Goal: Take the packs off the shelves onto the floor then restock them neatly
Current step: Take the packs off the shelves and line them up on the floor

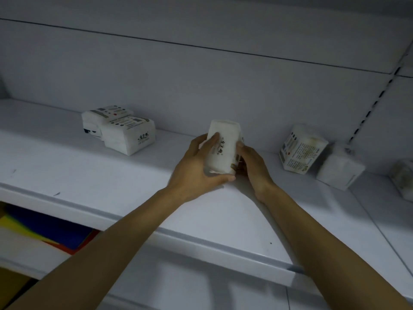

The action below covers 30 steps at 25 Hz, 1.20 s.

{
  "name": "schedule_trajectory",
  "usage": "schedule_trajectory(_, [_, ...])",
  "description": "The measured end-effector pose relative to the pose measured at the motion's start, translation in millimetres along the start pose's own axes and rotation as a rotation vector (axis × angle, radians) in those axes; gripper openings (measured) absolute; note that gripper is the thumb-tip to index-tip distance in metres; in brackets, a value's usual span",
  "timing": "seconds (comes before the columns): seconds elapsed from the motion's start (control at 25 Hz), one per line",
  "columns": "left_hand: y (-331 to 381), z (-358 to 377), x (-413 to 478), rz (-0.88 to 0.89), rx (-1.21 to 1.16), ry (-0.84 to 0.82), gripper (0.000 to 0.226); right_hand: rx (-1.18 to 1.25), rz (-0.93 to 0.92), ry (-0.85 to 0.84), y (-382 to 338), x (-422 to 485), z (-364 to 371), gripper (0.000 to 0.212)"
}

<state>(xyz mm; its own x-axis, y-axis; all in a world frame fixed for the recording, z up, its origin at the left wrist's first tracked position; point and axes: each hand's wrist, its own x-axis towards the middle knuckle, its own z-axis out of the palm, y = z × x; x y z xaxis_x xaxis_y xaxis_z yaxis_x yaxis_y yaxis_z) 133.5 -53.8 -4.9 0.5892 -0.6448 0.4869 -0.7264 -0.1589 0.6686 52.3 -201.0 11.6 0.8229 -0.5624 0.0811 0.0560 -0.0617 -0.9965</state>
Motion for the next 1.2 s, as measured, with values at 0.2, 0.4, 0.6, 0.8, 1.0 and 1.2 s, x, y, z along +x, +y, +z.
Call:
schedule_trajectory(0.2, [62.7,3.9,-39.2,0.015,-0.141,0.098,0.07,0.112,0.067,-0.16,-16.4,-53.6,-31.9,0.058])
schedule_trajectory(0.4, [124.5,22.2,-85.7,-0.301,-0.594,0.104,0.091,0.091,0.065,-0.259,-25.5,-135.3,-62.8,0.069])
schedule_trajectory(0.6, [158.7,18.5,-163.5,-0.395,-0.675,0.217,0.075,-0.033,-0.028,-0.471,-24.0,-204.6,-51.7,0.059])
schedule_trajectory(0.8, [153.4,-9.1,-259.7,-0.579,-0.623,0.481,0.036,-0.069,0.034,-0.627,19.5,-259.1,-3.4,0.062])
schedule_trajectory(1.0, [131.5,-39.8,-335.7,-0.794,-0.51,0.731,0.026,-0.121,0.097,-0.743,65.4,-300.1,38.7,0.07])
schedule_trajectory(1.2, [87.7,-60.5,-385.9,-0.964,-0.407,0.917,0.036,-0.205,0.141,-0.834,110.1,-326.9,100.8,0.087])
